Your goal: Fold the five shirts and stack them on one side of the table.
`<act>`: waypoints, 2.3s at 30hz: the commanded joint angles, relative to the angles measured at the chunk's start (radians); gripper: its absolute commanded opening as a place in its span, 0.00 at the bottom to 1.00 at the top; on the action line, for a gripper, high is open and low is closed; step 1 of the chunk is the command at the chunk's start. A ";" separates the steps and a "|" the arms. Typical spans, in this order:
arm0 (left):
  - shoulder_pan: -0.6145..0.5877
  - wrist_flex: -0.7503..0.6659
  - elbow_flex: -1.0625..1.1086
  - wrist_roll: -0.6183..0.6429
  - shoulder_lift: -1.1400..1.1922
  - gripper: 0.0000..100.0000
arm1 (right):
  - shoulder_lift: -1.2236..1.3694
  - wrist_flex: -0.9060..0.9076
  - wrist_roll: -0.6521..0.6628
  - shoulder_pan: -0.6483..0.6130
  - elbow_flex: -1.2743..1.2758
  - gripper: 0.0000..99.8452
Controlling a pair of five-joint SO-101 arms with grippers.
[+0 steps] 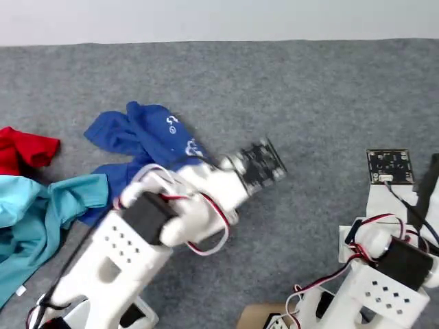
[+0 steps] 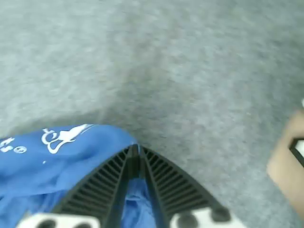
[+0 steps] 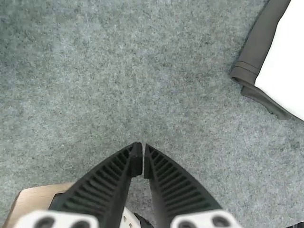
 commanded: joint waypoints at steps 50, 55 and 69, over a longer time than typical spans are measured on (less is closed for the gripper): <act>-1.956 -0.069 0.001 -0.278 -0.023 0.18 | 0.595 0.024 -0.025 -1.256 -0.315 0.01; -1.981 -0.069 0.041 -0.292 -0.023 0.18 | 0.725 -0.084 -0.023 -1.348 -0.379 0.07; -2.013 -0.072 0.053 -0.290 -0.023 0.18 | 1.076 -0.334 -0.025 -1.543 -0.384 0.20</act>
